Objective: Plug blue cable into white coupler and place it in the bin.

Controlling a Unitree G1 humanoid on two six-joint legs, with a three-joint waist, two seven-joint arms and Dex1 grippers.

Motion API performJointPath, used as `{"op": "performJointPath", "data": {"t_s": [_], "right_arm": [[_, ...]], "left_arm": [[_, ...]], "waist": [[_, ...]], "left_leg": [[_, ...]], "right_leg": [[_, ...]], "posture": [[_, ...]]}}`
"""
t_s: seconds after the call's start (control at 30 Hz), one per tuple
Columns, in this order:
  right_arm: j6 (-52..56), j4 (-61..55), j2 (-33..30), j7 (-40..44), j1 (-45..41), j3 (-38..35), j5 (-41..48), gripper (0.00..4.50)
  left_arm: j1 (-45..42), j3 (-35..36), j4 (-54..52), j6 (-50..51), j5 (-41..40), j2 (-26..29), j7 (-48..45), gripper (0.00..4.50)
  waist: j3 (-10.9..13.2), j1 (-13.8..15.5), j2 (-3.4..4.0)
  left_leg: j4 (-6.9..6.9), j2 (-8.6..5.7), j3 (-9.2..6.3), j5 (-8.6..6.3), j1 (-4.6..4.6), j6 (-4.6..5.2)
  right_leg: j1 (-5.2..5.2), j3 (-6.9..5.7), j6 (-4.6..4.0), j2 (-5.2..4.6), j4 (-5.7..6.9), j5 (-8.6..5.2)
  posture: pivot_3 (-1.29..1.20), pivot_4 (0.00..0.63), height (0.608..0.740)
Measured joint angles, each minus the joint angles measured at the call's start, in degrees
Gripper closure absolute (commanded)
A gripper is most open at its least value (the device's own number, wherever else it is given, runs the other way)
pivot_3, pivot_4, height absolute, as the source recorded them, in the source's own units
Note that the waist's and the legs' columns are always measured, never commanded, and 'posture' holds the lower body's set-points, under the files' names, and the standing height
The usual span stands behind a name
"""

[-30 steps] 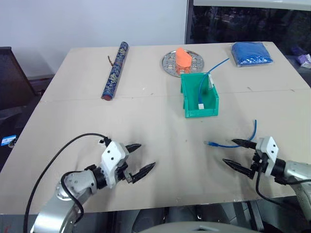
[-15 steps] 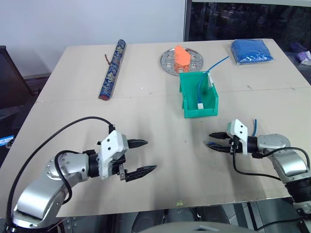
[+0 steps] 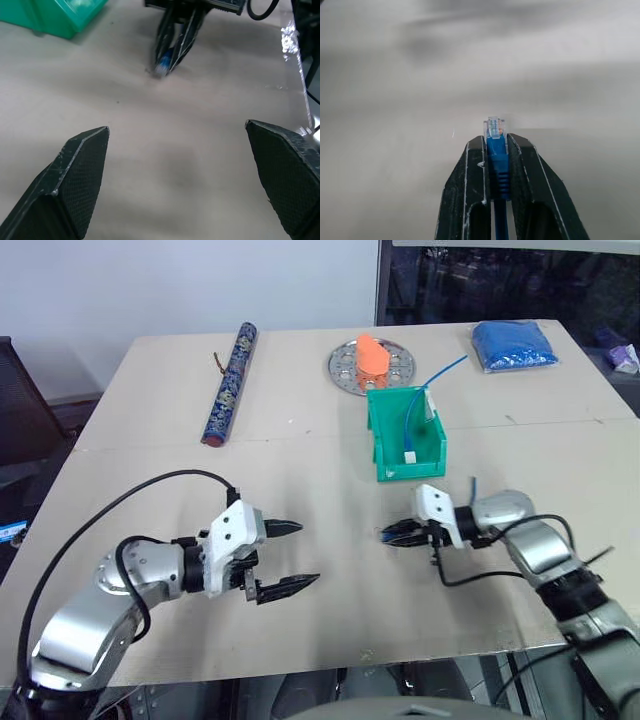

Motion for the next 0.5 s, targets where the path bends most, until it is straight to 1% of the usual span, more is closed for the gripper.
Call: {"op": "performJointPath", "data": {"t_s": [0.03, 0.07, 0.1, 0.13, 0.17, 0.23, 0.27, 0.3, 0.33, 0.37, 0.4, 0.47, 0.5], "right_arm": [[-0.8, 1.8, 1.4, -0.2, -1.1, 1.0, -0.9, 4.08], [-2.0, 3.2, 2.4, -0.6, -1.7, 1.4, -1.7, 3.57], [-2.3, 3.7, 2.5, -0.7, -1.8, 1.4, -1.9, 3.39], [-2.6, 4.0, 2.4, -0.8, -1.8, 1.2, -1.9, 2.85], [-3.0, 4.0, 1.8, -0.7, -1.6, 0.6, -1.7, 2.57], [-3.1, 3.7, 1.0, -0.9, -0.8, -0.5, -1.2, 1.57], [-3.1, 3.2, 0.8, -1.1, -0.2, -1.1, -1.0, 1.27], [-3.1, 2.2, 0.0, -1.9, 1.2, -2.5, -0.7, 0.95], [-2.1, -2.5, -2.7, -4.1, 6.3, -7.3, 1.3, 0.45], [-1.9, -3.8, -3.3, -4.5, 7.3, -8.4, 1.8, 0.04], [-0.6, -7.4, -4.6, -5.2, 9.7, -11.1, 3.5, 0.04], [1.8, -11.7, -5.7, -6.1, 13.2, -14.2, 6.2, 0.04], [4.3, -15.9, -6.8, -6.7, 17.2, -17.1, 9.2, 0.04]], "left_arm": [[-1.6, -1.2, 0.5, 0.0, 0.5, 0.0, 0.0, 0.0], [-3.0, -2.4, 0.9, 0.0, 1.4, -0.1, 0.1, 0.0], [-3.2, -2.6, 1.0, 0.0, 1.7, -0.1, 0.1, 0.0], [-3.7, -3.2, 1.4, 0.0, 2.4, -0.1, 0.2, 0.0], [-5.1, -4.9, 2.6, 0.0, 4.0, -0.1, 0.5, 0.0], [-6.5, -6.3, 3.8, 0.0, 5.0, -0.5, 0.6, 0.0], [-6.9, -6.7, 4.0, 0.0, 5.1, -0.7, 0.7, 0.0], [-7.7, -7.2, 4.3, 0.1, 5.5, -1.2, 0.8, 0.0], [-11.0, -10.1, 5.4, 0.6, 7.1, -3.0, 1.5, 0.0], [-11.5, -10.8, 5.6, 0.7, 7.4, -3.4, 1.7, 0.0], [-12.8, -12.4, 6.4, 1.2, 8.3, -4.4, 2.0, 0.0], [-14.7, -14.2, 7.4, 1.1, 9.6, -6.0, 2.6, 0.0], [-16.5, -15.7, 8.9, 0.8, 10.9, -7.9, 3.2, 0.0]], "waist": [[0.0, 0.0, 0.0], [0.0, 0.1, 0.0], [0.0, 0.1, 0.0], [0.0, 0.1, 0.0], [0.0, 0.3, 0.0], [0.0, 0.4, 0.0], [0.0, 0.5, 0.0], [0.0, 0.6, 0.0], [0.0, 1.0, 0.04], [0.0, 0.8, 0.03], [0.0, 0.6, 0.03], [0.0, 0.4, 0.03], [0.0, 0.6, 0.06]], "left_leg": [[0.0, -0.01, 0.0, 0.0, -0.04, -0.01], [0.0, -0.04, 0.0, 0.01, -0.1, -0.01], [0.01, -0.05, 0.0, 0.0, -0.11, -0.02], [0.0, -0.06, 0.0, 0.0, -0.15, -0.02], [0.0, -0.09, 0.0, 0.0, -0.18, -0.01], [-0.01, -0.09, -0.01, 0.0, -0.21, -0.01], [-0.01, -0.09, -0.03, 0.0, -0.23, -0.01], [0.0, -0.09, -0.07, 0.0, -0.29, -0.02], [0.02, -0.12, -0.17, 0.0, -0.4, -0.02], [0.03, -0.12, -0.15, 0.0, -0.4, -0.02], [0.04, -0.12, -0.13, 0.0, -0.4, -0.01], [0.04, -0.09, -0.12, 0.0, -0.38, -0.01], [0.04, -0.09, -0.2, 0.0, -0.37, -0.01]], "right_leg": [[-0.04, 0.0, 0.0, 0.0, 0.0, 0.01], [-0.08, 0.01, 0.0, -0.02, 0.0, 0.01], [-0.1, 0.01, 0.0, -0.02, 0.0, 0.01], [-0.13, 0.02, 0.0, -0.04, 0.0, 0.01], [-0.17, 0.01, 0.0, -0.05, -0.01, 0.01], [-0.17, 0.0, 0.0, -0.06, -0.01, 0.01], [-0.17, -0.01, 0.0, -0.06, -0.01, 0.01], [-0.19, -0.04, 0.0, -0.06, -0.02, 0.01], [-0.23, -0.11, 0.01, -0.08, -0.02, 0.01], [-0.23, -0.08, 0.01, -0.08, -0.02, 0.01], [-0.24, -0.05, 0.01, -0.08, 0.0, 0.01], [-0.25, -0.03, 0.01, -0.07, 0.06, 0.02], [-0.22, -0.03, 0.01, -0.08, 0.07, 0.01]], "posture": [[0.0, 0.15, 0.74], [0.0, 0.15, 0.74], [0.0, 0.15, 0.74], [0.0, 0.15, 0.74], [0.0, 0.15, 0.74], [0.0, 0.15, 0.74], [0.0, 0.15, 0.74], [0.0, 0.15, 0.74], [0.0, 0.15, 0.74], [0.0, 0.15, 0.74], [0.0, 0.15, 0.74], [0.0, 0.15, 0.74], [0.0, 0.15, 0.74]]}}
